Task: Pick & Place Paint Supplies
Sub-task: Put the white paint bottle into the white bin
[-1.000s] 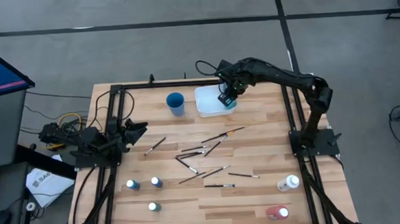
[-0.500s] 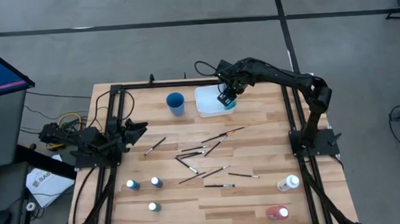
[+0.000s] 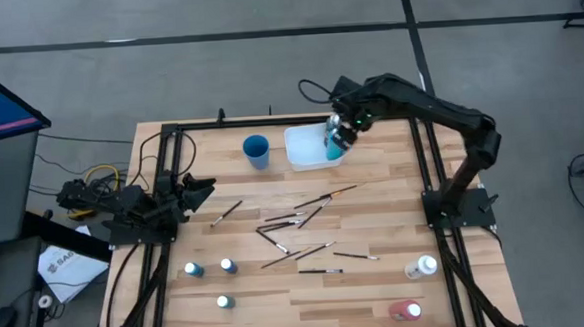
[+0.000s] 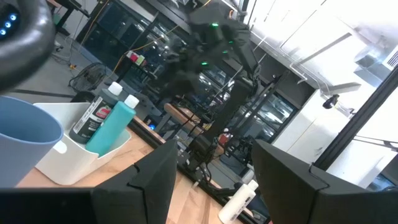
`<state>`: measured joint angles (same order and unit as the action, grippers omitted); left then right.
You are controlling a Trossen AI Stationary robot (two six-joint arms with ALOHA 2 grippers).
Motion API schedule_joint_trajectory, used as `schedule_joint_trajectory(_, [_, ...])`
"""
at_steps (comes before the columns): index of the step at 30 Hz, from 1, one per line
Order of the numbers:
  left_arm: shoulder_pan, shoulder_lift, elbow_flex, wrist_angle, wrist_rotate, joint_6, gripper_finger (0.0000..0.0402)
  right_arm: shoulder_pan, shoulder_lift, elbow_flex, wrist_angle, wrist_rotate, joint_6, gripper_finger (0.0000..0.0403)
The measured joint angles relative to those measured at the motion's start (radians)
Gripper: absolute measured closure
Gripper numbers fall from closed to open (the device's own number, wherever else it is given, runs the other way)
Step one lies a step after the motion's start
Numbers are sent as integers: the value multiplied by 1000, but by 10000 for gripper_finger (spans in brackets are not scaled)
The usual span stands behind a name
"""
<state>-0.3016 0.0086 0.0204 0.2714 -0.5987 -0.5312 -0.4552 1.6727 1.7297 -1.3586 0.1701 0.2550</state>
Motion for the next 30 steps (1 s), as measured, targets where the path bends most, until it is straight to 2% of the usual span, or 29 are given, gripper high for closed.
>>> schedule_joint_trajectory(5, [0,0,0,0,0,1,202,115,-90,4,-219,-15,125,138])
schedule_joint_trajectory(9, [0,0,0,0,0,2,202,273,-178,-24,-214,-18,272,138])
schedule_joint_trajectory(17, [0,0,0,1,0,1,202,570,-260,-127,-212,-18,637,138])
schedule_joint_trajectory(26, [0,3,0,13,0,0,202,991,-280,-171,-211,-50,1104,138])
schedule_joint_trajectory(30, [0,3,0,17,0,0,202,1156,-271,-171,-214,-107,1287,138])
